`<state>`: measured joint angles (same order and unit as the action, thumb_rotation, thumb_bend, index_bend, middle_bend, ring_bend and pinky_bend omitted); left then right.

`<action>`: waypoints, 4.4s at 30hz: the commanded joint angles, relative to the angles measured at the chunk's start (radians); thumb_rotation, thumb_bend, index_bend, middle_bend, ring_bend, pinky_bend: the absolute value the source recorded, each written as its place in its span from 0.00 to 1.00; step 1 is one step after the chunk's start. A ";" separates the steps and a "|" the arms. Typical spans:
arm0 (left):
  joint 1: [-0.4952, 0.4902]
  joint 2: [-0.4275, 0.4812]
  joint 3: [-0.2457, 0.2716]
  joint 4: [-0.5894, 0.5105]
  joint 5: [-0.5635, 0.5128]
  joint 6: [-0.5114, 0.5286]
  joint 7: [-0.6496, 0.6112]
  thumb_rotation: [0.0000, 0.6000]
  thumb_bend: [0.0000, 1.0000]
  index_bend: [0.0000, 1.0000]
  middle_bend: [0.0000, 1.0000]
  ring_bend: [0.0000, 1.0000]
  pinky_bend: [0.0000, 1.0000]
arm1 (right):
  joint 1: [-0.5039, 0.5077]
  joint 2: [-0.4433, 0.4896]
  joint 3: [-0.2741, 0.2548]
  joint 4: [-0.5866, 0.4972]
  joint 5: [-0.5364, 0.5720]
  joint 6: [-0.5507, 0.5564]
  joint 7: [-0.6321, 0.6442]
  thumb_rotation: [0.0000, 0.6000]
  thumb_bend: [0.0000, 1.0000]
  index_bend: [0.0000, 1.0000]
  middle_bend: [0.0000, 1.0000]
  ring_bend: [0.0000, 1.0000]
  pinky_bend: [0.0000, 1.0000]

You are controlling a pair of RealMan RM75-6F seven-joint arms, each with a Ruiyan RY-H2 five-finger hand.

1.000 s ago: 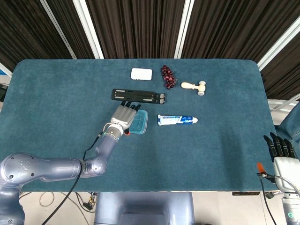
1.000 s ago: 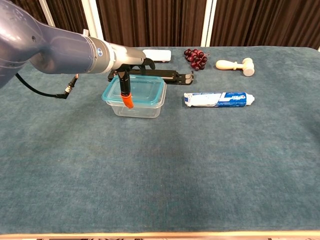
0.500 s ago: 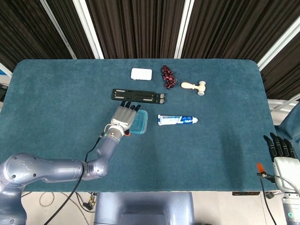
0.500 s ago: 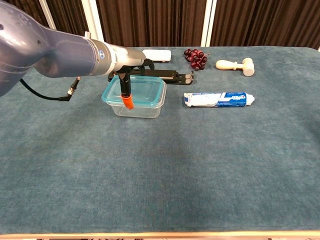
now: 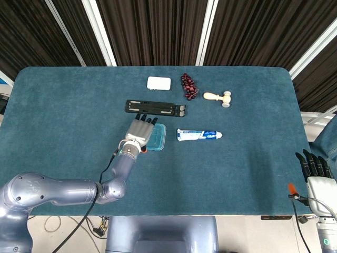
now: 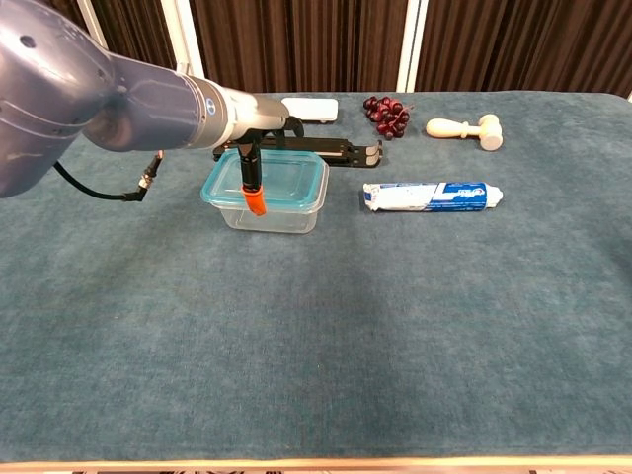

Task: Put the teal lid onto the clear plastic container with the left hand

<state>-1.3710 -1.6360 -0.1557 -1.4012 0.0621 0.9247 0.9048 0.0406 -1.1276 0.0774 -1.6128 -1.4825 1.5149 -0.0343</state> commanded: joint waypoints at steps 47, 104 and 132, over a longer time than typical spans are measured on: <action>0.025 -0.013 -0.030 0.003 0.017 0.009 0.051 1.00 0.34 0.03 0.25 0.00 0.00 | -0.001 -0.001 0.004 -0.006 0.011 -0.001 -0.005 1.00 0.36 0.07 0.00 0.01 0.00; 0.026 -0.017 -0.009 0.030 0.045 -0.076 0.008 1.00 0.26 0.02 0.16 0.00 0.00 | -0.004 0.000 0.009 -0.018 0.030 -0.006 -0.009 1.00 0.36 0.07 0.00 0.01 0.00; 0.013 0.005 0.011 -0.003 0.056 -0.056 0.015 1.00 0.19 0.00 0.06 0.00 0.00 | -0.004 0.002 0.010 -0.021 0.036 -0.010 -0.016 1.00 0.36 0.07 0.00 0.01 0.00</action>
<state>-1.3579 -1.6307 -0.1448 -1.4045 0.1186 0.8690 0.9200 0.0366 -1.1257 0.0872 -1.6343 -1.4463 1.5048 -0.0505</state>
